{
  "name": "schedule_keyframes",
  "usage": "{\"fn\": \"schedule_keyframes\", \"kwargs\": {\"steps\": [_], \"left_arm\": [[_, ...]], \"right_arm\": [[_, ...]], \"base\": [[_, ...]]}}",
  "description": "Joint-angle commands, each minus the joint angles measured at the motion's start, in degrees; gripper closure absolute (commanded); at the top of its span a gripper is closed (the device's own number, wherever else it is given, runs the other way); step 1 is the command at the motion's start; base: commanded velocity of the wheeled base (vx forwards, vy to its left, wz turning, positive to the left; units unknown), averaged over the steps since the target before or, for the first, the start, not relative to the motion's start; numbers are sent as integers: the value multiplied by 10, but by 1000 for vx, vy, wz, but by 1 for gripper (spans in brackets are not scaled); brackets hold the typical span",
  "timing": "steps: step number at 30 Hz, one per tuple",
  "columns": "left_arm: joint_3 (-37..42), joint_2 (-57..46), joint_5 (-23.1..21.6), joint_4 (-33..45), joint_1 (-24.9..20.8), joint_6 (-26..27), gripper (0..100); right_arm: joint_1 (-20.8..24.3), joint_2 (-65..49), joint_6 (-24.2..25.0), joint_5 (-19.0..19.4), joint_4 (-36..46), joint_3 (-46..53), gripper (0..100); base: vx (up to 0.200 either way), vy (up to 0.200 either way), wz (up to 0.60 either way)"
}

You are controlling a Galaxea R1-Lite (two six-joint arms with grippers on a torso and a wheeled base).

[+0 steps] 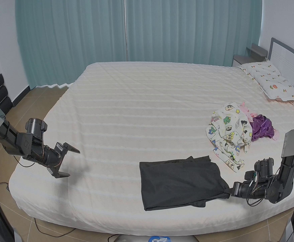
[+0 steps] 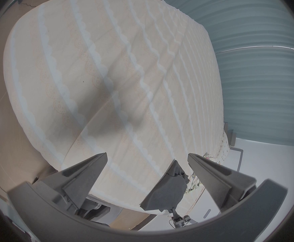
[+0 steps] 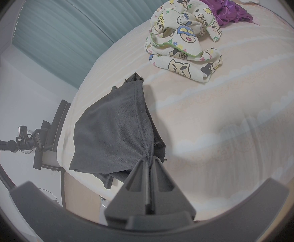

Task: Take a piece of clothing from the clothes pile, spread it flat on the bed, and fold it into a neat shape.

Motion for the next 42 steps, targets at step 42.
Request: {"fn": "schedule_keyframes", "kwargs": {"steps": [42], "left_arm": [[1, 0, 0, 0, 0, 0, 0]], "right_arm": [[31, 140, -45, 128, 31, -260, 0]], "base": [[0, 0, 0]]}}
